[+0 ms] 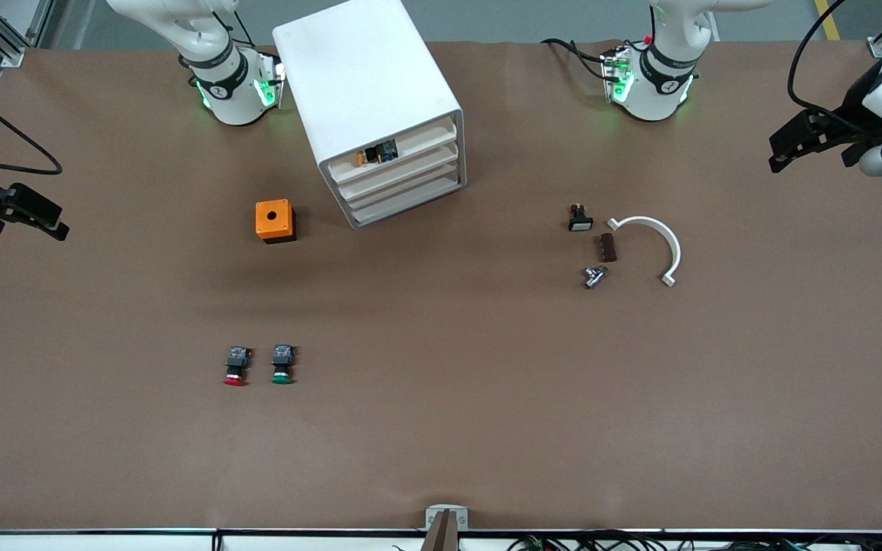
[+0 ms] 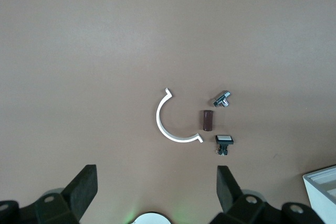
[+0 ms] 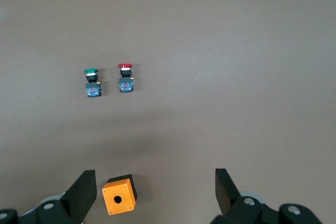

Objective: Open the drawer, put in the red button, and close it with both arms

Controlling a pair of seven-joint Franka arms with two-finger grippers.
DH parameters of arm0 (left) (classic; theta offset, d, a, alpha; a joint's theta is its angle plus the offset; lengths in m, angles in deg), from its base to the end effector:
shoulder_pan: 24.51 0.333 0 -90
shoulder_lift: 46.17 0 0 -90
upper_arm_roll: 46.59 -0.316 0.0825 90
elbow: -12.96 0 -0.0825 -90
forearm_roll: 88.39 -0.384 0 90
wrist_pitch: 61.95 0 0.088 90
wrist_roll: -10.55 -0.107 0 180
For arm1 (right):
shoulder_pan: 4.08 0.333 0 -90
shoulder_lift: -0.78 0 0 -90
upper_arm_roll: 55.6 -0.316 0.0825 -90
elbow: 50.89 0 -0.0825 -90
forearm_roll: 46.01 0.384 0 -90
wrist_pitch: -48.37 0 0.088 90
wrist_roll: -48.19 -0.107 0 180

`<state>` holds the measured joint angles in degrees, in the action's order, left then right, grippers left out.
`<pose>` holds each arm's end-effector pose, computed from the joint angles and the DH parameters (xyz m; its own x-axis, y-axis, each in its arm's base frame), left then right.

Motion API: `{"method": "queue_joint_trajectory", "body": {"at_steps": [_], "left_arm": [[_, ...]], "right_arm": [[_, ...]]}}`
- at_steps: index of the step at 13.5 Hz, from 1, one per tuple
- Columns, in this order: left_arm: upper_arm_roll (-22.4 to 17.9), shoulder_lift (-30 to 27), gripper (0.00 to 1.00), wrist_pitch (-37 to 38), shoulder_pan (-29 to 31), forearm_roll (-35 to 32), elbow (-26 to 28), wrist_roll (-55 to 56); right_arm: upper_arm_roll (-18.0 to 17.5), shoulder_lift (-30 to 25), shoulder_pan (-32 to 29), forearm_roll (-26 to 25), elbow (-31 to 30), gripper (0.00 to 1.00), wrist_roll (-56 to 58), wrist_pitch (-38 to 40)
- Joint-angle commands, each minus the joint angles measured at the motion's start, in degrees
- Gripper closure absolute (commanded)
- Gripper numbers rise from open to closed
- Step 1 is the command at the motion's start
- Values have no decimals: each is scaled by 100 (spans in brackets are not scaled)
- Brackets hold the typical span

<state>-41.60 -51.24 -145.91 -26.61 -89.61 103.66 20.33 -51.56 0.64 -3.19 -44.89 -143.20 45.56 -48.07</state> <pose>0.5119 -0.0635 0.6569 0.9985 0.0497 -0.0241 0.0489 -0.9982 -0.0335 0.5635 -0.0292 0.6170 0.9920 -0.1027 0.0734 -0.1013 -0.9946 -0.0231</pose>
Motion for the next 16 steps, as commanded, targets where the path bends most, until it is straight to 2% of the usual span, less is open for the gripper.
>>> {"method": "queue_joint_trajectory", "body": {"at_steps": [1,3,6,9,12,13,15,16], "left_arm": [[28,-21,0,3,34,-45,-52,-161],[28,23,0,3,43,-27,-61,-152],[20,496,0,47,61,43,-482,-134],[72,883,0,29,-62,61,-483,23],[213,1498,0,-102,-212,350,-500,785],[265,1639,0,-225,-325,368,-501,1110],[283,1929,0,-523,-589,482,-501,1962],[283,2122,0,-638,-694,718,-492,2401]], "right_arm": [[-26,-92,-80,19,-23,0,88,20],[-26,-110,-97,19,-23,0,88,46],[-34,-171,-106,11,-15,0,88,291],[-26,-171,-106,11,20,0,88,354],[-87,-5,-45,28,135,0,18,267],[-148,178,-36,28,161,0,18,258],[-638,626,-175,2,275,0,-9,83],[-763,811,-237,2,275,0,-35,-92]]}}
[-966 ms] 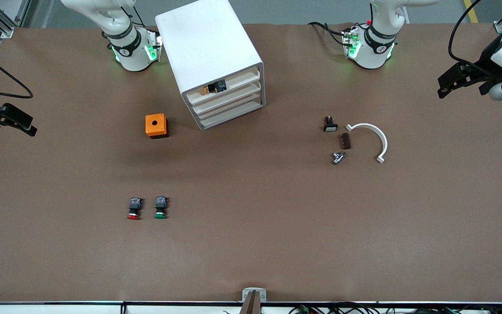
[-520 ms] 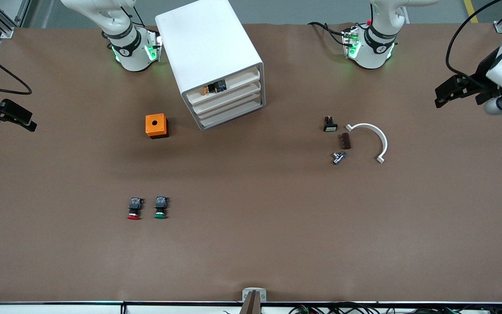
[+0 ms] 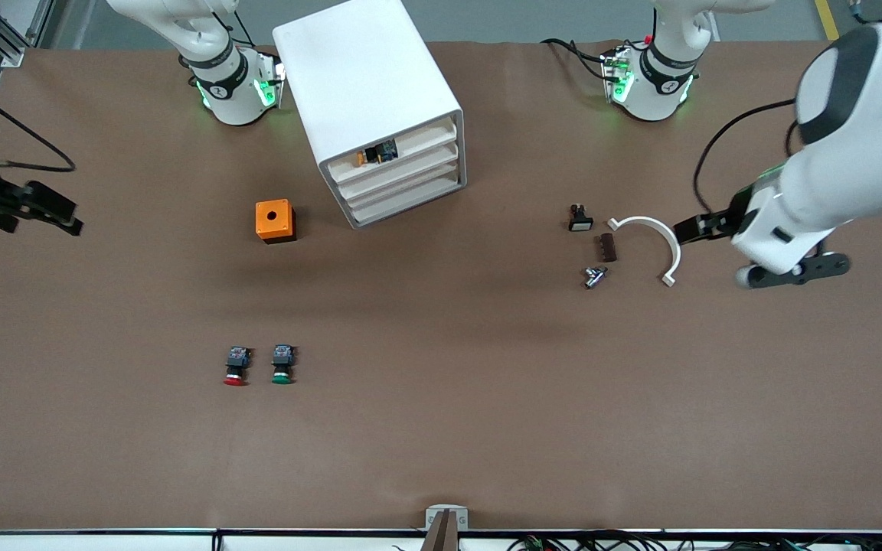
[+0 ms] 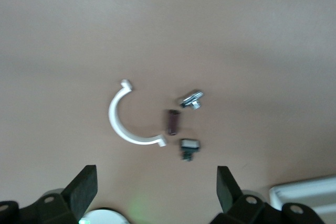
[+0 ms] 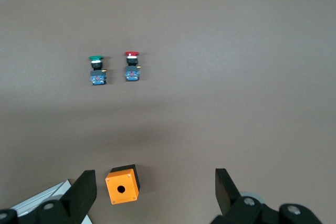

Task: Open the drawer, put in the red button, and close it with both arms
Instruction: 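Reach the right gripper to the red button while the left gripper approaches the cabinet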

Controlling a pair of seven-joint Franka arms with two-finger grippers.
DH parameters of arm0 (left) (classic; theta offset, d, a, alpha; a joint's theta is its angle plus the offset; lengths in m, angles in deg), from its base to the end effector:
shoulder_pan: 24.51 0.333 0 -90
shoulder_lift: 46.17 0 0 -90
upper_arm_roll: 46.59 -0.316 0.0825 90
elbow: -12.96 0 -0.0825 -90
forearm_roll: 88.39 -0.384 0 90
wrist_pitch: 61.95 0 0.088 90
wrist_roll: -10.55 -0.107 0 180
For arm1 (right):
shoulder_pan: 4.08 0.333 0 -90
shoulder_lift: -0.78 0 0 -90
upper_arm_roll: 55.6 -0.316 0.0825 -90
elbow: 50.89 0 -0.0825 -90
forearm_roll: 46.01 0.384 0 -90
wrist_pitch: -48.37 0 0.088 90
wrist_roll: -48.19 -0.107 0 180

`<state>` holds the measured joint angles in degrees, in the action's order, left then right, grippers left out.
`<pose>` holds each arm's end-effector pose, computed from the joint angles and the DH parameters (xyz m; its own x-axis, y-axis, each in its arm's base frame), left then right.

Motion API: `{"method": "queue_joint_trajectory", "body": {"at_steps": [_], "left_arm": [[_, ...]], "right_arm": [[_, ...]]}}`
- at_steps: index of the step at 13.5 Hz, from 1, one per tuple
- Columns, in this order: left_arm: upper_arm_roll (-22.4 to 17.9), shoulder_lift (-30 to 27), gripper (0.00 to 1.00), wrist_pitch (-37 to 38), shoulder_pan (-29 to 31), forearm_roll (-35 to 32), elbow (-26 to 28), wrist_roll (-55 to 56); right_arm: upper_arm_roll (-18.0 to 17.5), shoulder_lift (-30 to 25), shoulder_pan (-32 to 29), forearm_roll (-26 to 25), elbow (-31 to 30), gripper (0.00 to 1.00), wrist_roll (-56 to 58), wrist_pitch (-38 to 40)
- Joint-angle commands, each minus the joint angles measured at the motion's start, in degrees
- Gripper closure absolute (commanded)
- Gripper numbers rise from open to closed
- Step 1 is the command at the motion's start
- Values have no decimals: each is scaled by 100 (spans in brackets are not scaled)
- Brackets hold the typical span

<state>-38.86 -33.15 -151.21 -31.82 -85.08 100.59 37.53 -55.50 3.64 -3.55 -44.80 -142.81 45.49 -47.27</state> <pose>0.5885 -0.1568 0.5116 0.9544 0.2084 -0.2136 0.2110 -0.9774 -0.0111 0.5773 0.0064 0.5891 0.9990 -0.0417 0.0140 -0.0414 -0.9989 -0.0216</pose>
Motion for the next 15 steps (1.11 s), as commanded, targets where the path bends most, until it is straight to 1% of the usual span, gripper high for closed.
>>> {"method": "queue_joint_trajectory", "body": {"at_steps": [1,2,3,4,6,8,10,12,14,15], "left_arm": [[9,472,0,-196,-209,580,-185,1069],[9,639,0,-283,-226,792,-185,1438],[9,806,0,-328,-357,864,-185,1773],[9,990,0,-389,-524,934,-185,2133],[9,1359,1,-486,-779,1023,-185,2950],[9,1754,1,-644,-1007,1302,-194,3854],[0,2010,0,-864,-1227,1506,-203,5092],[9,2239,0,-856,-1394,1646,-203,6227],[9,2476,0,-856,-1632,2128,-203,7142],[9,2582,0,-856,-1650,2400,-203,7520]], "right_arm": [[-422,713,-194,-34,236,0,-185,-339],[-510,976,-194,-43,219,0,-326,-550],[-632,1248,-211,-43,210,0,-345,-795],[-660,1495,-202,-34,210,0,-345,-1041],[-660,1934,-202,-34,183,0,-354,-1464],[-660,2357,-229,-7,175,0,-354,-2008],[-669,2848,-237,10,175,0,-406,-2623],[-669,3227,-237,10,175,0,-433,-3072],[-677,3500,-220,62,148,0,-441,-3415],[-678,3606,-194,80,96,0,-441,-3582]]}}
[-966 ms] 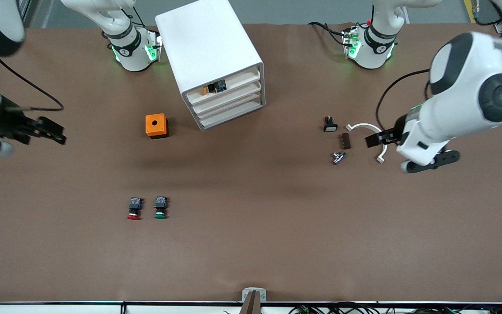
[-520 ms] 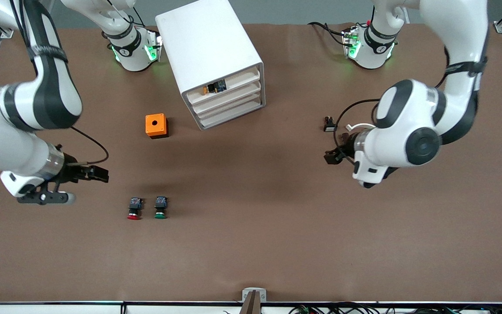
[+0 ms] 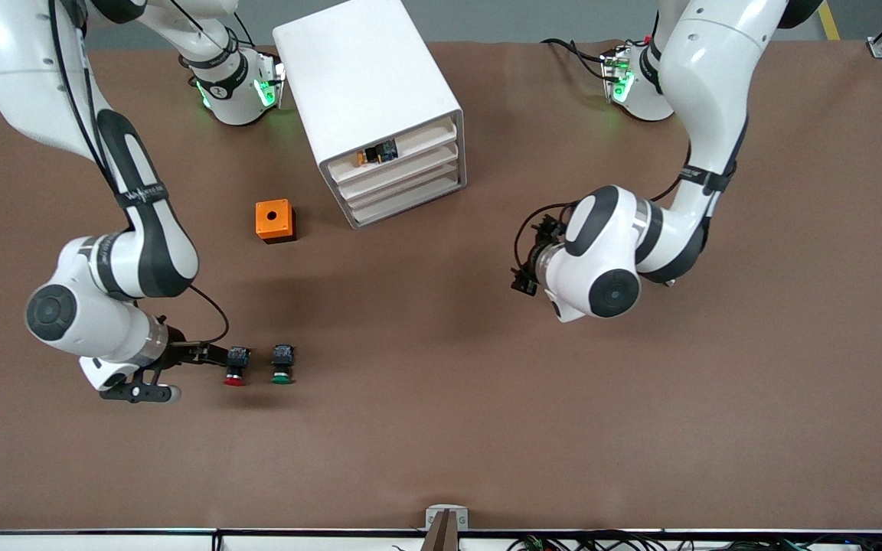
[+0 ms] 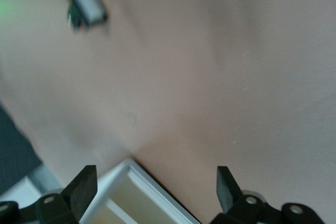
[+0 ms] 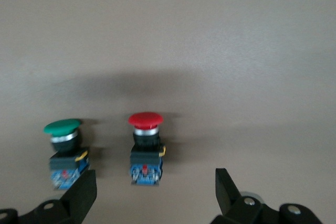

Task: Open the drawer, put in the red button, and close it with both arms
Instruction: 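Reach the right gripper to the red button while the left gripper approaches the cabinet, then grasp the red button with the right gripper while the left gripper grips the drawer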

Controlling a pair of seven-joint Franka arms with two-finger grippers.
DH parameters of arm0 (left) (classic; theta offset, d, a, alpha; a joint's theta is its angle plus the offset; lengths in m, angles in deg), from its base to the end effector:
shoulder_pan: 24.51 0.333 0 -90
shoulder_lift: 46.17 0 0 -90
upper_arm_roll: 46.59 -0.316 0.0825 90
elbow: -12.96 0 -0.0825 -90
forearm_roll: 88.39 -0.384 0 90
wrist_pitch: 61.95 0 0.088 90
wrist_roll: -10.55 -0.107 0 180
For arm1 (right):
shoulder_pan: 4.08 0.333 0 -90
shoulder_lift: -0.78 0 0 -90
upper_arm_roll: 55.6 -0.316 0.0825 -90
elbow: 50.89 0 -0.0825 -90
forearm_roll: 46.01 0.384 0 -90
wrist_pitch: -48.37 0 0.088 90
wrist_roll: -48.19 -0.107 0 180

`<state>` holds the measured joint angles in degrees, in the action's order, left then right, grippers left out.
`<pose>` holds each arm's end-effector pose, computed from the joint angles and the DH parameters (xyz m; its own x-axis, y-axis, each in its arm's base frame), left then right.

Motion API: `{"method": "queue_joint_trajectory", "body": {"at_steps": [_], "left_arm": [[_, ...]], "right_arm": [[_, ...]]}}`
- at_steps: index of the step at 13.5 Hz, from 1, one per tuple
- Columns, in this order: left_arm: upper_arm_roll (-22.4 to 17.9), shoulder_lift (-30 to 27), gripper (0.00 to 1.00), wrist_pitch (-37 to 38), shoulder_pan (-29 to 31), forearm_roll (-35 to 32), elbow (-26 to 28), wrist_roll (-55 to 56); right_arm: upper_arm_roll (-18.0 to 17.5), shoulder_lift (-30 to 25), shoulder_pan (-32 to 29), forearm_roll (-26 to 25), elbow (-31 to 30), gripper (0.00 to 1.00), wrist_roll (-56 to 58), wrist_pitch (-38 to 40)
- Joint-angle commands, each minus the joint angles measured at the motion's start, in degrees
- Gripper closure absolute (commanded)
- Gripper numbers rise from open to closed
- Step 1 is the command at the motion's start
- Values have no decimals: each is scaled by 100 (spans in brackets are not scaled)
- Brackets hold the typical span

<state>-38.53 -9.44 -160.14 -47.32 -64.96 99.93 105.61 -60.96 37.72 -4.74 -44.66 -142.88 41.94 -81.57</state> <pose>0.5534 -0.3591 0.2709 0.1717 0.9141 -0.3673 0.8113 -0.3427 -0.4736 0.6947 0.0491 0.2551 0.9980 -0.0616 0.0105 -0.0606 -0.9953 -0.0760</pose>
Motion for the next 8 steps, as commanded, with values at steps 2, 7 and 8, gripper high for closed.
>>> {"method": "queue_joint_trajectory", "body": {"at_steps": [2,7,8], "left_arm": [[-24,370,1,37,-197,1090,-119,1048],[-24,818,8,37,-364,2804,-110,1978],[-24,914,10,37,-373,3121,-127,2468]], "right_arm": [[-132,322,-57,76,-55,0,-87,-443],[-132,542,-4,84,-179,11,-105,-612],[-132,542,22,84,-222,20,-218,-611]]}}
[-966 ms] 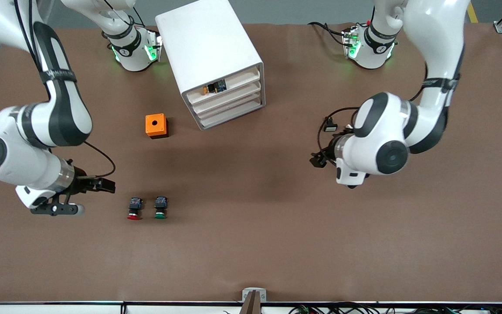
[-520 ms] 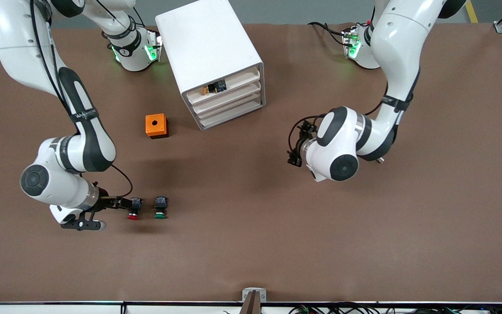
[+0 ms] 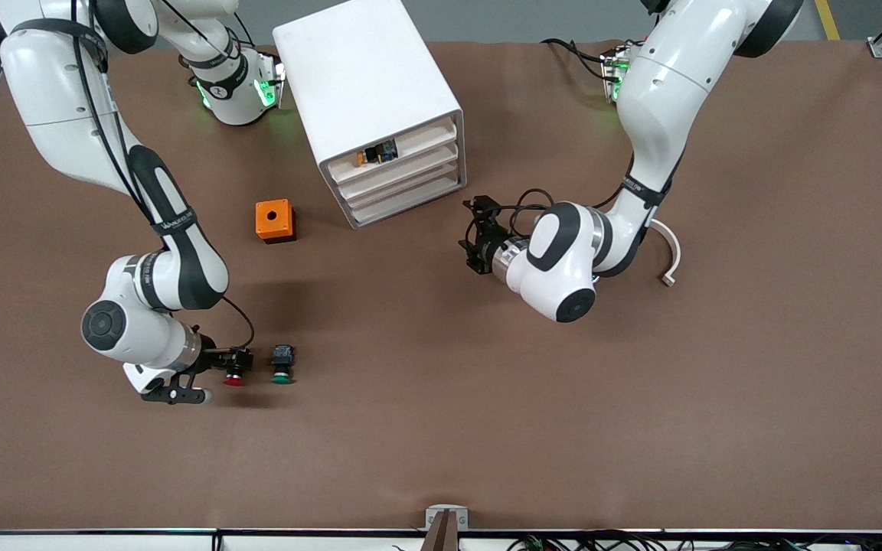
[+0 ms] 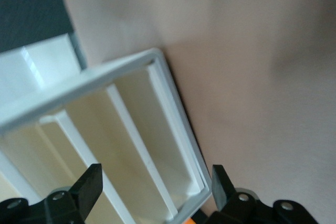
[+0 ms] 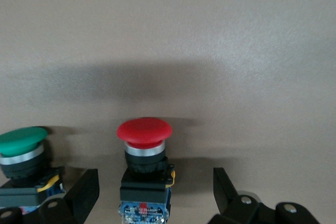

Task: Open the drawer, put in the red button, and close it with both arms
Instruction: 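Grasp the red button with the right gripper while the left gripper grips the drawer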

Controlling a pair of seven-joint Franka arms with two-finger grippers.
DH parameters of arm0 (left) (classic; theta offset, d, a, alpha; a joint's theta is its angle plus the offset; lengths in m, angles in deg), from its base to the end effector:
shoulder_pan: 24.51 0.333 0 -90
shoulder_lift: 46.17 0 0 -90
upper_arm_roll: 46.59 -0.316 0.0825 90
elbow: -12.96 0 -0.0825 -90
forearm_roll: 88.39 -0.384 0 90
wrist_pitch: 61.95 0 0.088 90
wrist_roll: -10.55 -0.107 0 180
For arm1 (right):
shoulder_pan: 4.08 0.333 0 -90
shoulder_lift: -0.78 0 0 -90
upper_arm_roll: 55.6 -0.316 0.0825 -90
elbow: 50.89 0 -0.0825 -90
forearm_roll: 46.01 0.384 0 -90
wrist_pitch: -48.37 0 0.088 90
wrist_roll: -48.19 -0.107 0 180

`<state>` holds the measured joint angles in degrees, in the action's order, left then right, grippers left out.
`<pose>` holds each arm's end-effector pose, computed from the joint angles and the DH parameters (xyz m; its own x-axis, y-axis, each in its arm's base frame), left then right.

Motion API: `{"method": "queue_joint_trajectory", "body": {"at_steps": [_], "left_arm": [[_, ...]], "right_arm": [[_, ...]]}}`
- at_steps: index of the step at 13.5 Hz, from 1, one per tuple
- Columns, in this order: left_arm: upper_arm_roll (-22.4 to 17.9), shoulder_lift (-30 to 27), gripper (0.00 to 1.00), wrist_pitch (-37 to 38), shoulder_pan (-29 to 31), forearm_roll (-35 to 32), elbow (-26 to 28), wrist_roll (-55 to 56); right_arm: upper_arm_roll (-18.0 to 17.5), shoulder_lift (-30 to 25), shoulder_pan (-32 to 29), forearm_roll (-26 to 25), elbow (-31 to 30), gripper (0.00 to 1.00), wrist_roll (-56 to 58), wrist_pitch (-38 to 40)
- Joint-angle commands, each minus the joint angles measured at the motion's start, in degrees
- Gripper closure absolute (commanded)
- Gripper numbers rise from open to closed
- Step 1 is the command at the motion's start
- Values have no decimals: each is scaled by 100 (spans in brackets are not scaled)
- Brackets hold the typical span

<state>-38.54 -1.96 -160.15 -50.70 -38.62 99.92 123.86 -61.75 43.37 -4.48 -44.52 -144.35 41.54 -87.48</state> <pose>0.5162 -0.4210 0.2094 -0.3864 0.8519 -0.3535 0.6103 -0.0513 -0.7905 0.6860 0.0606 0.1857 0.9980 -0.0619 -0.0126 -0.0628 -0.9940 -0.0897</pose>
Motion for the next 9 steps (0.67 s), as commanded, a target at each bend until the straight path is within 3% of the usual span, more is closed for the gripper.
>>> {"method": "queue_joint_trajectory", "body": {"at_steps": [1,3,5,8,9], "left_arm": [[-23,245,14,38,-27,708,-126,1118],[-14,333,22,55,-35,868,-135,1718],[-14,342,25,108,-88,1166,-126,1922],[-14,421,27,301,-254,1492,-135,2378],[-14,421,28,310,-298,1510,-135,2414]], "right_arm": [[-62,-23,14,71,-93,33,-301,-11],[-184,-40,31,62,-84,60,-547,155],[-193,-58,23,70,-67,80,-680,244],[-202,-111,-21,62,-5,95,-601,288],[-220,-137,-13,70,21,95,-653,375]]}}
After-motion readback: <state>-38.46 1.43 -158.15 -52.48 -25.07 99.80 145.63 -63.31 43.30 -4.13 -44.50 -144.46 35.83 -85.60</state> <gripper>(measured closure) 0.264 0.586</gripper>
